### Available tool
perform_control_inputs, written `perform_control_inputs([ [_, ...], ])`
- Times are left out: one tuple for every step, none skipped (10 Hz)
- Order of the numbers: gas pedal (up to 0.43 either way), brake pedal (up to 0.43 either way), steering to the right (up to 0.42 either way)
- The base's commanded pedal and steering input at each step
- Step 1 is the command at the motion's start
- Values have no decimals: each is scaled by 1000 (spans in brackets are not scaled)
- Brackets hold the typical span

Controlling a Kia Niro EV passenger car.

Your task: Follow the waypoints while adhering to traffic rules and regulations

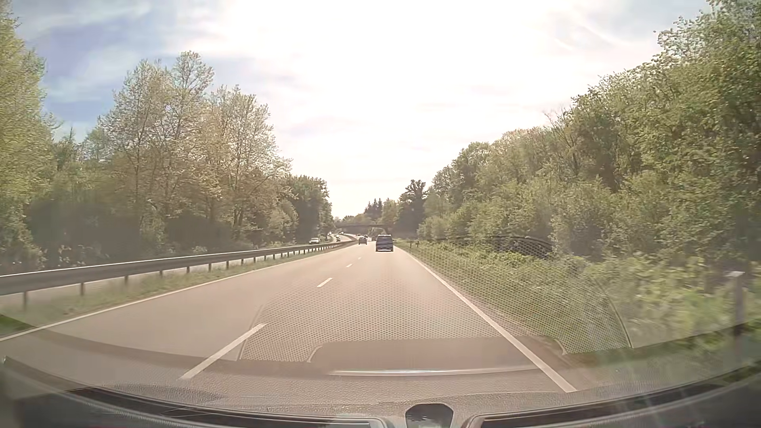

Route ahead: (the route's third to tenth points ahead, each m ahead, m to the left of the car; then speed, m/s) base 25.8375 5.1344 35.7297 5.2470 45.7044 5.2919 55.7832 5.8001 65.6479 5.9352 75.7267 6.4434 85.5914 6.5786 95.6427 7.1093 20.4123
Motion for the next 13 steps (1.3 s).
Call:
perform_control_inputs([
  [87, 0, -5],
  [87, 0, -5],
  [87, 0, -5],
  [87, 0, -5],
  [87, 0, -5],
  [87, 0, -5],
  [87, 0, -5],
  [87, 0, -5],
  [87, 0, -5],
  [87, 0, -5],
  [87, 0, -5],
  [87, 0, -5],
  [87, 0, -5],
])
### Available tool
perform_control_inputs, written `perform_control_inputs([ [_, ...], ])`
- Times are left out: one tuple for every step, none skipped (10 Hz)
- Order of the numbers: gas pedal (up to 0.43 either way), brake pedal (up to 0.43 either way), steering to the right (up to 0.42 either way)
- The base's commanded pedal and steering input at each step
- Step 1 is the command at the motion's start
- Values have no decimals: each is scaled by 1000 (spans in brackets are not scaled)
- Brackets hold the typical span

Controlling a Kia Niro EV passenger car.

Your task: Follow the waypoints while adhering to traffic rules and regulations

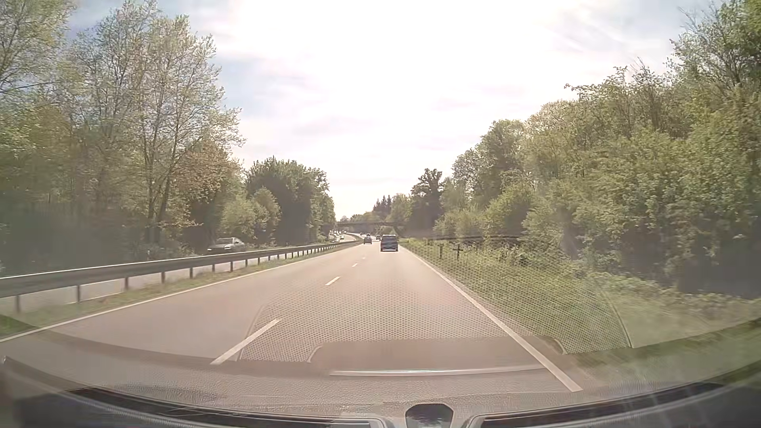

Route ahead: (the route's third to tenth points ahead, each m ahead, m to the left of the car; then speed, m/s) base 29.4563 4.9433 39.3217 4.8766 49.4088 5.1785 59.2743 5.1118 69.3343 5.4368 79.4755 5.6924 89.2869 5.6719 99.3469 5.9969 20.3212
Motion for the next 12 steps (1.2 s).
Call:
perform_control_inputs([
  [87, 0, -4],
  [87, 0, -4],
  [87, 0, -4],
  [87, 0, -4],
  [87, 0, -3],
  [87, 0, -3],
  [87, 0, -2],
  [87, 0, -2],
  [87, 0, -2],
  [87, 0, -2],
  [87, 0, -2],
  [87, 0, -2],
])
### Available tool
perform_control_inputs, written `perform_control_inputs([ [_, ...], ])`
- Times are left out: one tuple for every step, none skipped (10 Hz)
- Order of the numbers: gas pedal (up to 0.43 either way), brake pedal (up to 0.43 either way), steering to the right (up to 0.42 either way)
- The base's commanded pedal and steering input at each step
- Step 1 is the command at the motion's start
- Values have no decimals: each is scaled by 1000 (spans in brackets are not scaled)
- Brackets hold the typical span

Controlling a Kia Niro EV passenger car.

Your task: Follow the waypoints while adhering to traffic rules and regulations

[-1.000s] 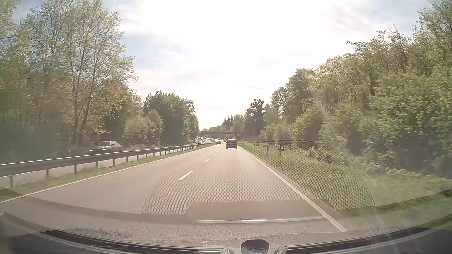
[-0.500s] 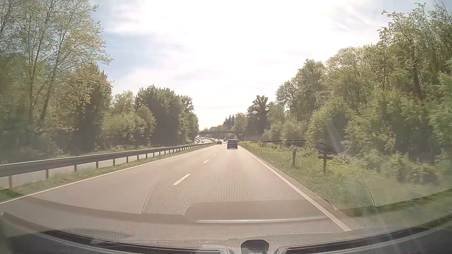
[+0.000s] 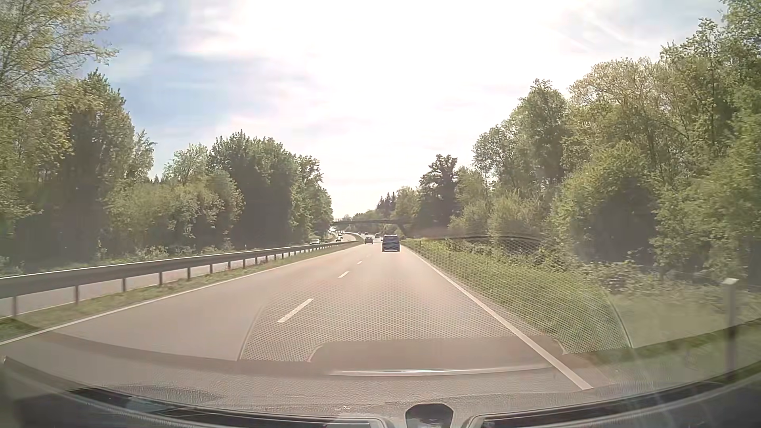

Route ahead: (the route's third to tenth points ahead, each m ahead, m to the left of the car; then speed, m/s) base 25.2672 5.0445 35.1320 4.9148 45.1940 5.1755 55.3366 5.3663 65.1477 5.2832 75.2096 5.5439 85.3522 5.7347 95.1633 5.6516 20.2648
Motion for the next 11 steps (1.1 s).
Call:
perform_control_inputs([
  [87, 0, -2],
  [87, 0, -2],
  [87, 0, -2],
  [87, 0, -2],
  [87, 0, -2],
  [87, 0, -2],
  [87, 0, -2],
  [87, 0, -2],
  [98, 0, -2],
  [98, 0, -2],
  [98, 0, -2],
])
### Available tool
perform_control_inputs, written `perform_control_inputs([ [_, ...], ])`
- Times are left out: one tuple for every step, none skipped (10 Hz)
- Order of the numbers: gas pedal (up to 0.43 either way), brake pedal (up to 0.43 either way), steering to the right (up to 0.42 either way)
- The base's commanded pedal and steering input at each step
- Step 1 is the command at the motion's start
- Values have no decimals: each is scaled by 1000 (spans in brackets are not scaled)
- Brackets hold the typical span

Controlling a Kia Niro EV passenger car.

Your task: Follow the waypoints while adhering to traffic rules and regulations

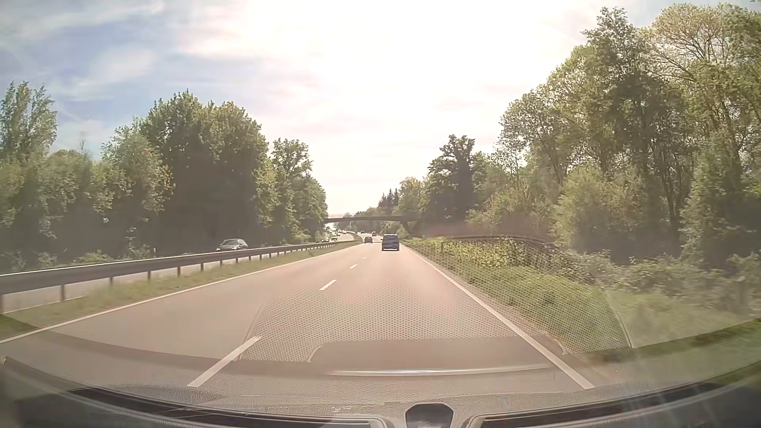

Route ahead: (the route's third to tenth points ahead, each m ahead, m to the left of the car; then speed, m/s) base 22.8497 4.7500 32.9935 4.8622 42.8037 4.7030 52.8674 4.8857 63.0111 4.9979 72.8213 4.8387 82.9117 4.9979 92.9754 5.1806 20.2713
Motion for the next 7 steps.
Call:
perform_control_inputs([
  [98, 0, -2],
  [98, 0, -2],
  [98, 0, -2],
  [98, 0, -2],
  [98, 0, -2],
  [98, 0, -1],
  [98, 0, -1],
])
